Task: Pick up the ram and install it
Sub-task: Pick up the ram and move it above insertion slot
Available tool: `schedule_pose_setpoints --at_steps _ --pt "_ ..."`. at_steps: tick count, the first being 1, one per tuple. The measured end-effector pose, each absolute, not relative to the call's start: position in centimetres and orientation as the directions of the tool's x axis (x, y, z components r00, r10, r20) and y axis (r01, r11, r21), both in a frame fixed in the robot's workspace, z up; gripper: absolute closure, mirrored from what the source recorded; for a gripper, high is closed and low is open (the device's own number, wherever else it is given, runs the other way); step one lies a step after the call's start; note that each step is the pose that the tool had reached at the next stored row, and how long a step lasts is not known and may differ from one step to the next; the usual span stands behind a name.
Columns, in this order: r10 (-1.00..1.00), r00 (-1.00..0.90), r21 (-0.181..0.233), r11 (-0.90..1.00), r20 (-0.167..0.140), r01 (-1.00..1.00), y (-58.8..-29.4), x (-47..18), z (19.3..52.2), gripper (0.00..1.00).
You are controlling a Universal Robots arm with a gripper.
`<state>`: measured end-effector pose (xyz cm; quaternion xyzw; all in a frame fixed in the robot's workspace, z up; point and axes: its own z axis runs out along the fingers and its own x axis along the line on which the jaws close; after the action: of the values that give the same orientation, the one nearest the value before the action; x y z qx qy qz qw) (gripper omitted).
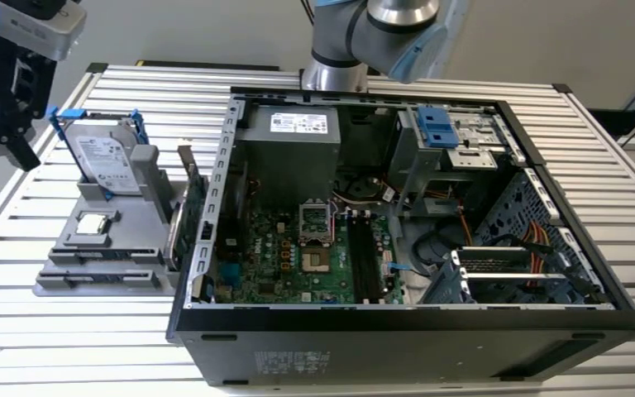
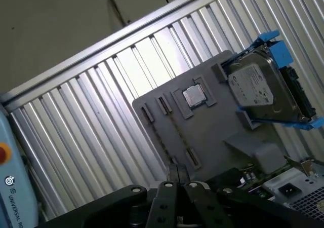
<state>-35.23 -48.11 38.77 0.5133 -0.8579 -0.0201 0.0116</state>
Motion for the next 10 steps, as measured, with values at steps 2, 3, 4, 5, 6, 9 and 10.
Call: schedule_pose_setpoints --at_steps 2,3,4,5,6,9,10 --pt "-0.891 -0.454 0.046 0.454 -0.001 -0.89 -48.1 -35.23 38.78 1.0" --pt "-0.895 -0.445 0.046 0.445 -0.001 -0.894 -48.1 -35.23 38.78 1.0" --pt "-0.9 -0.436 0.046 0.436 -0.001 -0.899 -48.1 -35.23 38.77 1.0" --pt "-0.904 -0.427 0.046 0.427 0.0 -0.903 -48.1 -35.23 38.78 1.0" --pt "-0.909 -0.418 0.046 0.417 0.0 -0.908 -48.1 -35.23 38.77 1.0" --pt "-0.92 -0.391 0.046 0.391 0.0 -0.919 -48.1 -35.23 38.78 1.0" --pt "-0.924 -0.382 0.046 0.382 0.0 -0.923 -48.1 -35.23 38.78 1.0"
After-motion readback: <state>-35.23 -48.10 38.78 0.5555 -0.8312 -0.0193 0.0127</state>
